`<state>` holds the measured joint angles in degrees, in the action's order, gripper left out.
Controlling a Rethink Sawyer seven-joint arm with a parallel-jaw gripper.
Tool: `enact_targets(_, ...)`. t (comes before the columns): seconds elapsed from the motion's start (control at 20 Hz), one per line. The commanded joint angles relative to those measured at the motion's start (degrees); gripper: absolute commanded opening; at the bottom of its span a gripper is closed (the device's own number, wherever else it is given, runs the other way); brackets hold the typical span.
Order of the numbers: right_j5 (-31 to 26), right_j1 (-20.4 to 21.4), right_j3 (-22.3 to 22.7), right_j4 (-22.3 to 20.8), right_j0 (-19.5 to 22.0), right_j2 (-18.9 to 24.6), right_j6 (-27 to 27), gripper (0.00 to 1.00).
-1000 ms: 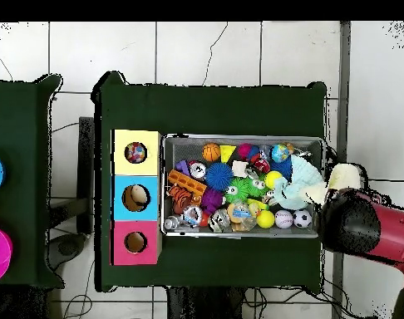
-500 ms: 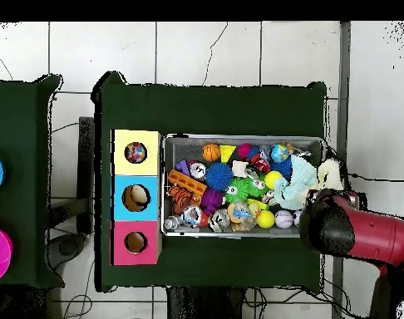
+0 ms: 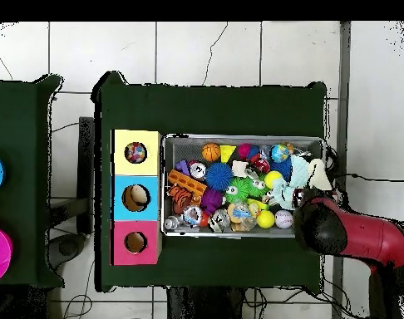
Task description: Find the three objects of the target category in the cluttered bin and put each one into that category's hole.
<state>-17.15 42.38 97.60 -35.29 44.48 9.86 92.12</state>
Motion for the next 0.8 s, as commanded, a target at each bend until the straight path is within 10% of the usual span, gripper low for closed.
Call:
enact_targets(0.05,5.0,-4.4,7.9,-1.7,6.1,14.5,-3.8,0.0)
enact_targets(0.8,2.2,-9.7,12.9,2.9,13.1,27.6,-0.2,0.0)
